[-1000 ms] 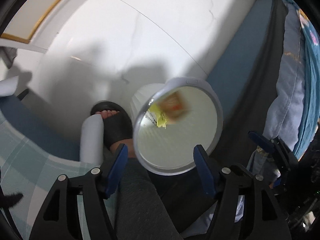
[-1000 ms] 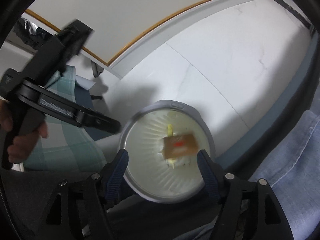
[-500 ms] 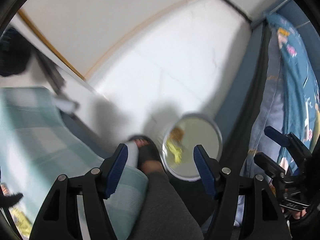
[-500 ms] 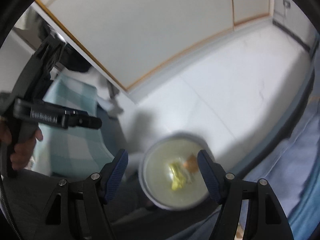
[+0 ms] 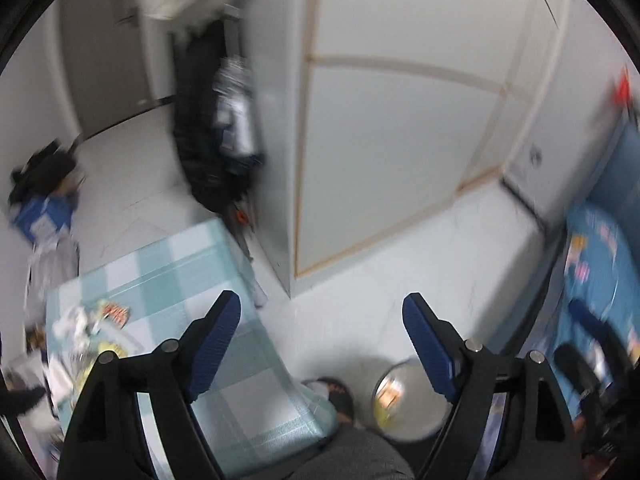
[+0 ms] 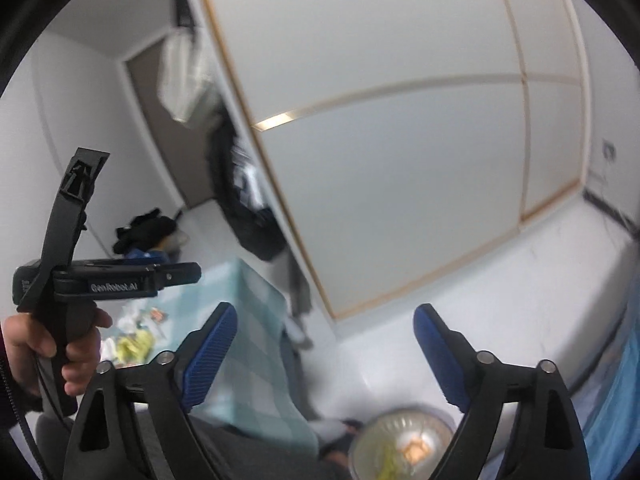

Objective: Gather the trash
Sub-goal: 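Raise both tools from the bin back toward the table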

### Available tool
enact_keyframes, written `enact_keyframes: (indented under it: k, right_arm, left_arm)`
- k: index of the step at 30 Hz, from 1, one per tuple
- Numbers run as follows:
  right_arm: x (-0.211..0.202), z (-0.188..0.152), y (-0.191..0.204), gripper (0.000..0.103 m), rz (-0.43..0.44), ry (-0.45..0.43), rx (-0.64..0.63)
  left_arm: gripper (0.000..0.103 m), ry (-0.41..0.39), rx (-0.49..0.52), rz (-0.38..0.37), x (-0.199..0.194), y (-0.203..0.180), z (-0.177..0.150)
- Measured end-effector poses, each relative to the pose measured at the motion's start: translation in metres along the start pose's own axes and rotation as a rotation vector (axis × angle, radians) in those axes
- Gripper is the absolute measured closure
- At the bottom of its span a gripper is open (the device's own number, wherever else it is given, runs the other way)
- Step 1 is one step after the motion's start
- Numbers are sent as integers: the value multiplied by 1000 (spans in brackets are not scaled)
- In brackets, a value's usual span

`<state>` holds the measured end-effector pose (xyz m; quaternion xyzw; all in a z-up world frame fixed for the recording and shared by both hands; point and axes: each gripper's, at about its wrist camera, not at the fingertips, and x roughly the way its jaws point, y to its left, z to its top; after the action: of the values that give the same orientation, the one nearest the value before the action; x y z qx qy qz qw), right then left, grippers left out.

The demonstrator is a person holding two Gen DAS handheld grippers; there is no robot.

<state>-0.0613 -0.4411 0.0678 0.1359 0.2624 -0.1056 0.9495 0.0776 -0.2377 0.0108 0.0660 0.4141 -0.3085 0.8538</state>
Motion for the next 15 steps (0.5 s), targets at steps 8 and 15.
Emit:
enact_keyframes:
  k: [8, 15]
  right_arm:
    - [-15, 19, 72, 0, 107, -104, -111]
    - [-12, 23, 141, 0, 159, -197, -239]
  left_arm:
    - [8, -198, -154, 142, -68, 63, -9]
    - [5, -314, -255, 246, -96, 102, -31]
